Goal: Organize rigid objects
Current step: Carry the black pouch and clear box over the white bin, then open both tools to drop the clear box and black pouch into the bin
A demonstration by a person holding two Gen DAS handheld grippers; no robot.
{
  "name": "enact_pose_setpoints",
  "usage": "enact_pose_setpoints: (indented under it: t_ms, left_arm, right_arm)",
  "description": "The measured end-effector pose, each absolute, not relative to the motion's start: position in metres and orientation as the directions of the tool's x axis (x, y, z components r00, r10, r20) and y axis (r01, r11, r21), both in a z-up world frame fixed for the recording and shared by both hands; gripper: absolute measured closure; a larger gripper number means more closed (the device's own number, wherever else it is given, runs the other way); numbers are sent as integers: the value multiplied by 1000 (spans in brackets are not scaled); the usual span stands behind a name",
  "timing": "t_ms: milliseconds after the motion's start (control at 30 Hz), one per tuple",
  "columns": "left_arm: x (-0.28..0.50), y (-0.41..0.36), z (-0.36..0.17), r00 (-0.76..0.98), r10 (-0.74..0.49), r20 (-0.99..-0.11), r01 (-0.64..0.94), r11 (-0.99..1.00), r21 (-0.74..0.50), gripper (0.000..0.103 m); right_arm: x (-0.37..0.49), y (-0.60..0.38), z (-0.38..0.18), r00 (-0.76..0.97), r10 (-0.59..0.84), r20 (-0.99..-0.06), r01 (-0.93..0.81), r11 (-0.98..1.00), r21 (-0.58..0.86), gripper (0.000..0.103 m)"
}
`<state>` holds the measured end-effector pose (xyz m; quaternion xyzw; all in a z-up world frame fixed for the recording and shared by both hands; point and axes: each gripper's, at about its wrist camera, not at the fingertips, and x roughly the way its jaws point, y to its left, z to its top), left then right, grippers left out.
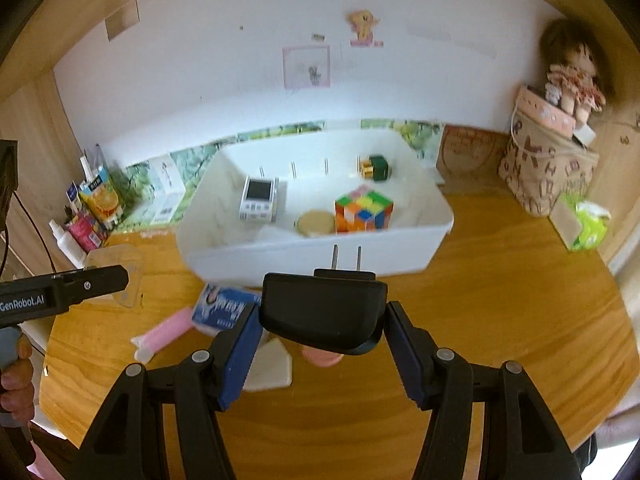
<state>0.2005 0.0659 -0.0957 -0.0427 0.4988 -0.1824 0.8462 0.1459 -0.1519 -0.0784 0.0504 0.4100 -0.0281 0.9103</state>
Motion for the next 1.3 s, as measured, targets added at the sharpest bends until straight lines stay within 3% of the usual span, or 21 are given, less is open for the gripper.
enact_pose_setpoints:
  t_ms: [633,1200,1300]
  left_arm:
    - [220,3,-64,610,-264,-747,161,965,-209,33]
    - [275,-36,-57,693,-198,-693,94,978,-186,33]
    - [285,-39,-53,712,-174,-681,80,982,-168,38]
  right_arm:
    - [189,-211,-66,758,124,-640,-82,992,95,40]
    - [255,-265,-57,817,176,-549,-98,981,169,40]
    - [265,-273,-56,825,188,-534,-98,976,192,40]
